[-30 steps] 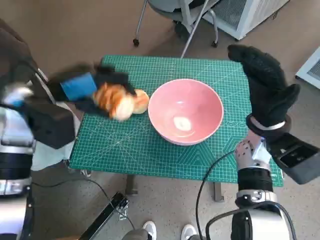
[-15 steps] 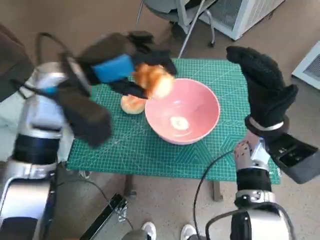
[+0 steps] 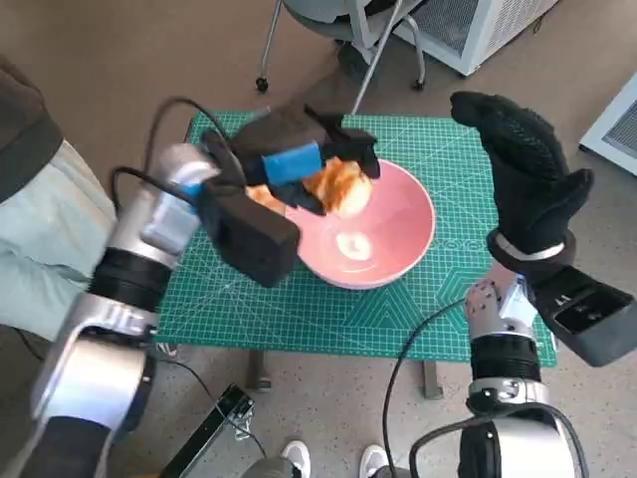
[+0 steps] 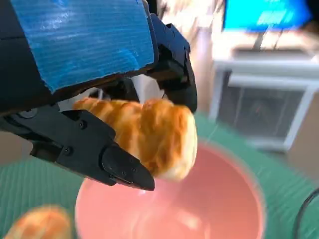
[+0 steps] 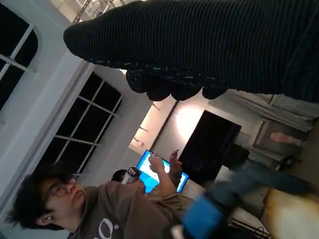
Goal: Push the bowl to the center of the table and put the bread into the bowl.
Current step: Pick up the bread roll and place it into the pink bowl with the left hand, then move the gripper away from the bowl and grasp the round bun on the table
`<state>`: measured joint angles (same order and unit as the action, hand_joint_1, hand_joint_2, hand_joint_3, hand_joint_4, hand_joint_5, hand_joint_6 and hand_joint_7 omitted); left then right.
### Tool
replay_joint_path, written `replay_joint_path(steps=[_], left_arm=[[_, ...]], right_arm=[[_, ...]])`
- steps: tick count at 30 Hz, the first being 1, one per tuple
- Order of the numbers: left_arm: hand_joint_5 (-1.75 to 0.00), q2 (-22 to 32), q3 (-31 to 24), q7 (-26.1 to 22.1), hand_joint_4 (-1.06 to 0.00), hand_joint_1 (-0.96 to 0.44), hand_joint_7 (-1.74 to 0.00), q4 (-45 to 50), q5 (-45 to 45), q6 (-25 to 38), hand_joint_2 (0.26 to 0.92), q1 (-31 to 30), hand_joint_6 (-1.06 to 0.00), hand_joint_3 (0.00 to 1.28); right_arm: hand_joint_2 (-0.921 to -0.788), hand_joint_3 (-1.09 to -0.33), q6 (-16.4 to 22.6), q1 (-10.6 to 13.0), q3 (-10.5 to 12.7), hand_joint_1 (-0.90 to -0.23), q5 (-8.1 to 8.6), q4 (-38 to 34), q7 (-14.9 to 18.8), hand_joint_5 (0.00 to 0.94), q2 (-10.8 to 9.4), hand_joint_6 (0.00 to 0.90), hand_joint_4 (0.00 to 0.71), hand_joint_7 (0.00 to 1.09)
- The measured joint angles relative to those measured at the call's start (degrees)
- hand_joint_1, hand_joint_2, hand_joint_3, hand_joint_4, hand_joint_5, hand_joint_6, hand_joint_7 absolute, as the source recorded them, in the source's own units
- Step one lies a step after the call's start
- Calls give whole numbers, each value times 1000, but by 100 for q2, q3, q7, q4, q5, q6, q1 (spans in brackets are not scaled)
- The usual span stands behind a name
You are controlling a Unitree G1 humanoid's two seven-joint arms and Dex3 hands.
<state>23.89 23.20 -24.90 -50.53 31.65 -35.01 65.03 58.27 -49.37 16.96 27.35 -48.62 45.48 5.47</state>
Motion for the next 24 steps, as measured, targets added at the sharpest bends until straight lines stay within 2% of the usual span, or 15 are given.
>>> replay_joint_path(steps=[9, 15, 19, 24], left_arm=[[-5, 39, 16, 1, -24, -289, -452, -67, -14, 18, 828, 8, -12, 17], [-6, 128, -191, 242, -13, -324, -355, -180, -125, -127, 833, 15, 0, 13], [-13, 261, -311, 338, -41, -309, -339, -322, -216, -254, 826, 34, -27, 6], [-5, 451, -476, 313, -95, -236, -181, -445, -324, -199, 814, 67, -151, 1]], right_arm=[[-921, -742, 0, 40, 8, -610, -9, 83, -86, 1, 58, 35, 352, 795], [-921, -744, -1, 69, 2, -606, -39, 143, -175, 1, 74, 30, 352, 802], [-921, -744, -2, 70, 3, -607, -52, 139, -219, 1, 85, 28, 352, 806], [-921, -742, -2, 70, 3, -610, -62, 113, -258, 1, 92, 26, 353, 809]])
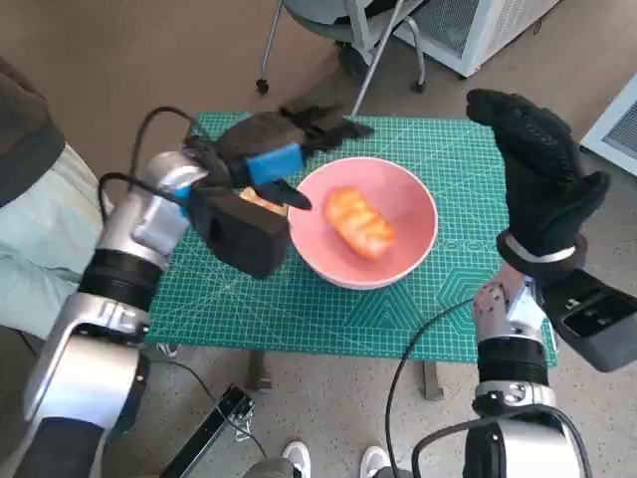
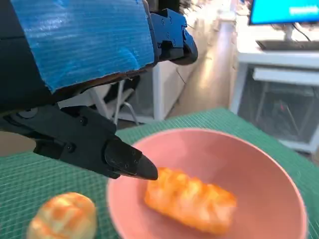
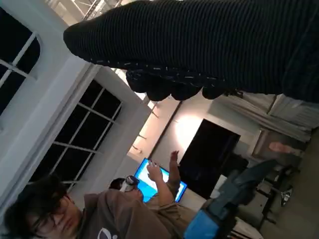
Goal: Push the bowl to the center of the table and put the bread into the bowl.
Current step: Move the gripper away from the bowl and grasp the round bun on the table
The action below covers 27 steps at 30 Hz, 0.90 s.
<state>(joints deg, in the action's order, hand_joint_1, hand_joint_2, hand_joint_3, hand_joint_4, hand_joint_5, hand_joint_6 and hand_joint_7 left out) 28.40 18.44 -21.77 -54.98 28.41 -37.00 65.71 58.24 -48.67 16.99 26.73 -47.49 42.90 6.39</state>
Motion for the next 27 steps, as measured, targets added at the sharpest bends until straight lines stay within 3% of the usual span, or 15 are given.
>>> replay_joint_path(steps=[12, 27], left_arm=[[0, 314, -210, -214, -125, -188, -34, -140, -152, 977, 824, 54, -246, 4], [0, 223, 165, 119, -112, -207, -17, -1599, 277, 1869, 802, 313, -242, 0]], right_arm=[[-921, -740, 0, -1, 1, -608, 4, -103, -7, 1, 1, 28, 353, 807], [-921, -743, -20, -16, 2, -611, 16, -131, 6, 0, 43, 28, 352, 809]])
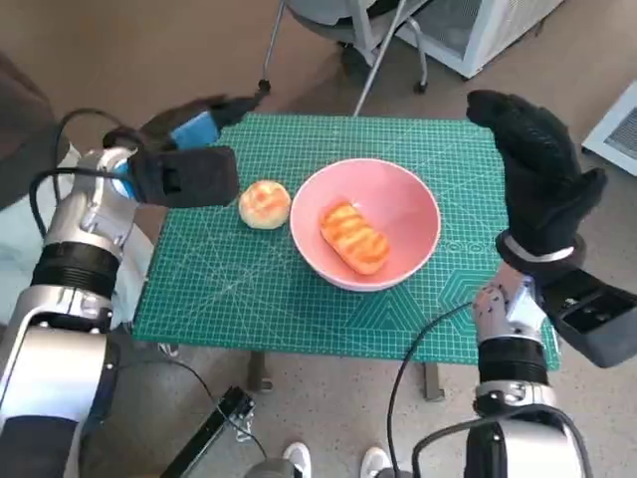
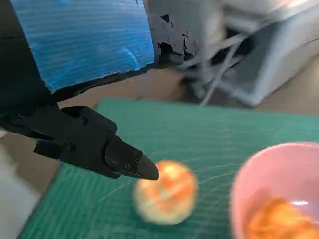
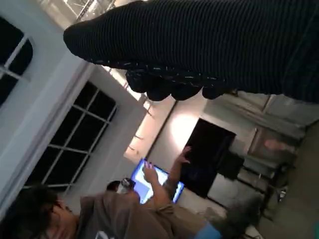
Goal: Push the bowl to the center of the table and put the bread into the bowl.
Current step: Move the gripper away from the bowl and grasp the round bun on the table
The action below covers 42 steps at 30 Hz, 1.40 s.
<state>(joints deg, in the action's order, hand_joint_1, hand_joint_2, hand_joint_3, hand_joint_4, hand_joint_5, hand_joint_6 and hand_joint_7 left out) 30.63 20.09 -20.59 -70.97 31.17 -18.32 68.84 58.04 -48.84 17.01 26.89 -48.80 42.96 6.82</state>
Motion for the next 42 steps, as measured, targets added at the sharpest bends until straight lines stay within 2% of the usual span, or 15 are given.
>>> replay_joint_path(steps=[20, 28, 36, 42], left_arm=[[0, -627, 424, 5, -88, -258, -2, -471, 292, 755, 785, 91, -227, 1], [0, -828, 504, 118, -81, -239, 0, -507, 317, 866, 786, 98, -220, 1], [-2, -992, 536, 315, -82, -217, -4, -566, 355, 885, 787, 97, -227, 1], [-17, -1120, 562, 482, -123, -176, -16, -659, 410, 965, 800, 58, -257, 7]], right_arm=[[-921, -743, -42, 18, -14, -616, -2, 219, 14, 0, 42, 21, 347, 819], [-921, -745, -48, 51, -29, -617, -12, 339, -10, 0, 68, 18, 347, 825], [-921, -744, -51, 137, -103, -617, -24, 519, -84, 1, 67, 16, 348, 830], [-921, -745, -71, 272, -175, -617, -27, 702, -143, 1, 66, 16, 348, 832]])
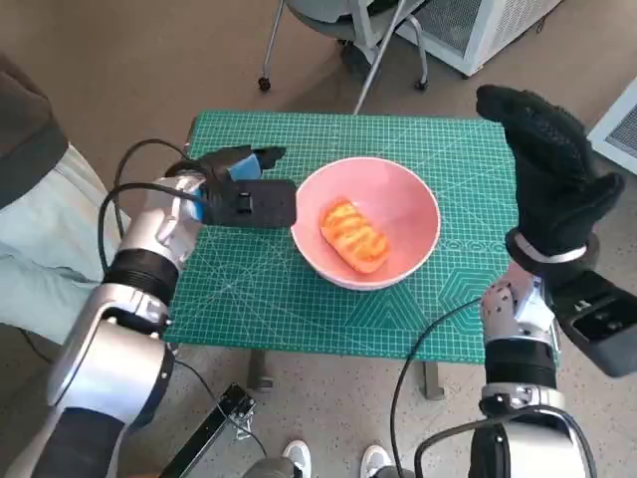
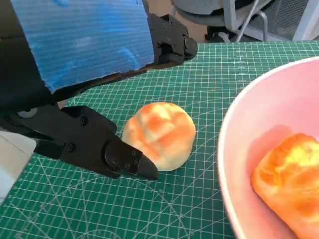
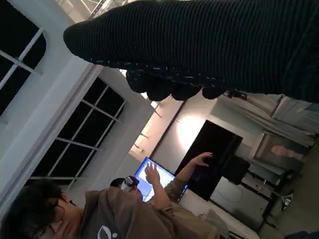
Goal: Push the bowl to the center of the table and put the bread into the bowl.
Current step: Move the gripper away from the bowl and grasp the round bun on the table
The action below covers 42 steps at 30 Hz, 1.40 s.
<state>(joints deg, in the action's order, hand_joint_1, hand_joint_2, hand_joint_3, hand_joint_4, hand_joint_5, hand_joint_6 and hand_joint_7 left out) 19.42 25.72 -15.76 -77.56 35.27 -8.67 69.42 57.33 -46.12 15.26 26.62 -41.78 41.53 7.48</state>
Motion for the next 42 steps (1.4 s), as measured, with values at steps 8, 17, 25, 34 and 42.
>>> replay_joint_path(steps=[8, 17, 25, 34, 42], left_arm=[[-52, -124, 32, 210, -345, -88, -55, -34, 33, 80, 861, -134, -397, 24], [-91, -215, 188, 364, -695, -123, -396, -58, 213, 200, 914, -294, -656, 45], [-948, -209, 332, 522, -609, -48, -1270, -59, 340, 236, 920, -295, -629, 123], [-1106, -160, 325, 465, -710, -2, -1209, -58, 313, 237, 920, -296, -615, 65], [-1121, -47, 238, 405, -718, -1, -1187, -58, 252, 191, 920, -297, -621, 57]], right_arm=[[-921, -748, -76, 141, -69, -616, 0, 233, -74, 0, 5, 12, 346, 840], [-921, -751, -149, 247, -95, -614, -6, 413, -154, 0, 15, -1, 343, 867], [-921, -750, -178, 252, -146, -610, -12, 468, -228, 0, 25, 0, 343, 870], [-921, -742, -198, 252, -200, -607, -9, 473, -246, 1, 22, 1, 344, 871], [-921, -738, -193, 250, -203, -609, -10, 399, -248, 2, 12, 11, 346, 866]])
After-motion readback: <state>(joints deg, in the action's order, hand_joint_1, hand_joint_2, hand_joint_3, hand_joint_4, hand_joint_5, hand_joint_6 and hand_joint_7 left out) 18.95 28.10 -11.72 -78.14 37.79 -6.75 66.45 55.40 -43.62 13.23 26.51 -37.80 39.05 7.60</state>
